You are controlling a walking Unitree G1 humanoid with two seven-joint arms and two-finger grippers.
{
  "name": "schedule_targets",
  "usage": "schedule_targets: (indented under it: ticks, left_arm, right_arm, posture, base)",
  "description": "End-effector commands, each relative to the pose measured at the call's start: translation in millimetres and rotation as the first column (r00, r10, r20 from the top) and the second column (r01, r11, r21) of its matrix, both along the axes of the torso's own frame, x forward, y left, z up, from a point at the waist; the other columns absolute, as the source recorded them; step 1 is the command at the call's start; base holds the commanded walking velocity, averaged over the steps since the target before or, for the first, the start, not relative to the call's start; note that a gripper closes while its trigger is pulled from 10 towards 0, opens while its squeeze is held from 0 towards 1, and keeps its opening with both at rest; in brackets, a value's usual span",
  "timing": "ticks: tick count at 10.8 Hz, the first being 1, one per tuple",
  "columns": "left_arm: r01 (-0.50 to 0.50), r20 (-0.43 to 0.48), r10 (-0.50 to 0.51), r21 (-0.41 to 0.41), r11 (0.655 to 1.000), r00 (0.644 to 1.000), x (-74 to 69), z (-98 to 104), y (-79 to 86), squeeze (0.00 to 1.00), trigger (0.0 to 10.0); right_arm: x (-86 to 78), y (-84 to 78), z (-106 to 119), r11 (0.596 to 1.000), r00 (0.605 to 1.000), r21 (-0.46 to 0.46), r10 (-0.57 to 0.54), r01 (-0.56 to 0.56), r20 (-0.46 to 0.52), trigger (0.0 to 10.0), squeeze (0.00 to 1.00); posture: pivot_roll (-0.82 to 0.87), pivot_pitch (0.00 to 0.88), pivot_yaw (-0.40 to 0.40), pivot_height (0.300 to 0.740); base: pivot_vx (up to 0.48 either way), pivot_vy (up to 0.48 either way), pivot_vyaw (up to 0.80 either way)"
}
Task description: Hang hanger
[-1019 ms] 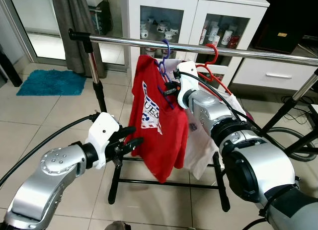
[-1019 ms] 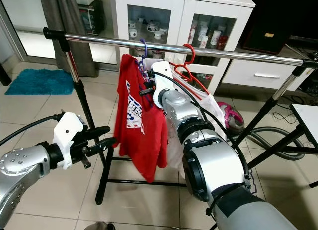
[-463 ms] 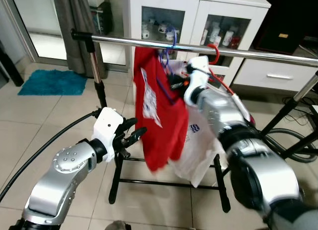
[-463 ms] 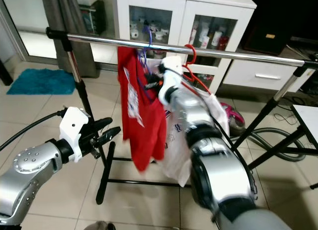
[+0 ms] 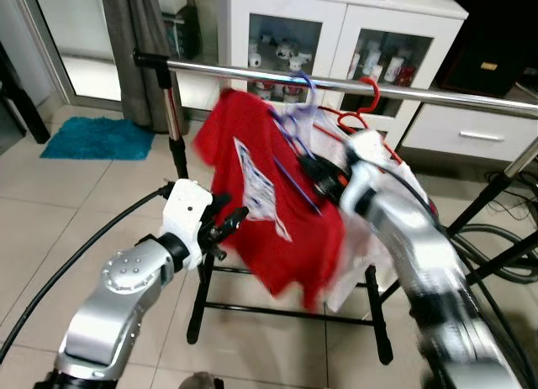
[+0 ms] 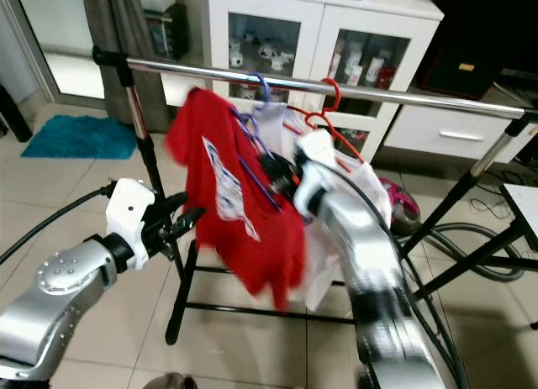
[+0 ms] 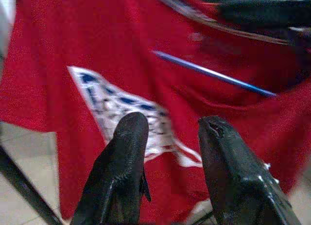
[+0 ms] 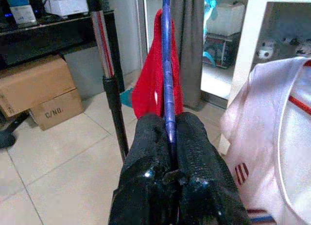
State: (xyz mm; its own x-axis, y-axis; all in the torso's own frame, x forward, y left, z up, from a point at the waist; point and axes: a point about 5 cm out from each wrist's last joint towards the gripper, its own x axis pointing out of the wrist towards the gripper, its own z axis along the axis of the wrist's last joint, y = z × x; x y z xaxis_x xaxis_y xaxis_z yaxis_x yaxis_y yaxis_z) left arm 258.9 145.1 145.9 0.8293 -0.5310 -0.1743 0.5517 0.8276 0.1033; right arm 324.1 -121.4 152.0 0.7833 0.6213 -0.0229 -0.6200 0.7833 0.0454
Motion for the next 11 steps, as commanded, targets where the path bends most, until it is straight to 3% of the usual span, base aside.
schedule_targets:
  ticks: [1, 4, 6, 11]
  left_arm:
    - [-0.03, -0.013, 0.03, 0.009, 1.0, 0.999, 1.0, -5, 0.6, 0.0, 10.0]
    - [-0.044, -0.011, 0.044, -0.005, 0.999, 0.999, 2.8, -4, -3.4, 0.0, 10.0]
    - [-0.055, -0.017, 0.055, -0.001, 0.999, 0.998, 2.0, -5, -2.6, 0.0, 10.0]
    - [-0.056, -0.016, 0.056, 0.001, 0.998, 0.998, 1.0, -4, -1.3, 0.0, 10.0]
  right_arm:
    - [-8.9, -7.6, 10, 0.999, 0.998, 0.0, -0.034, 0.034, 0.045, 0.0, 0.0]
    - [-33.4, -19.0, -5, 0.991, 0.996, -0.092, -0.092, 0.093, 0.014, 0.0, 0.0]
    - [-45.1, -19.4, -11, 0.985, 0.988, -0.08, -0.153, 0.151, -0.017, 0.0, 0.0]
    - [-44.6, -17.3, -8, 0.981, 0.982, -0.065, -0.187, 0.184, -0.032, 0.0, 0.0]
  posture:
    - [-0.03, 0.0, -0.056, 0.74]
    - [-0.03, 0.0, -0.055, 0.74]
    - [-0.03, 0.0, -0.067, 0.74]
    - [-0.03, 0.0, -0.073, 0.74]
  base:
    - [0.0, 0.0, 0.0]
    - [-0.087, 0.0, 0.0]
    - [-0.262, 0.0, 0.0]
    - [-0.204, 0.0, 0.0]
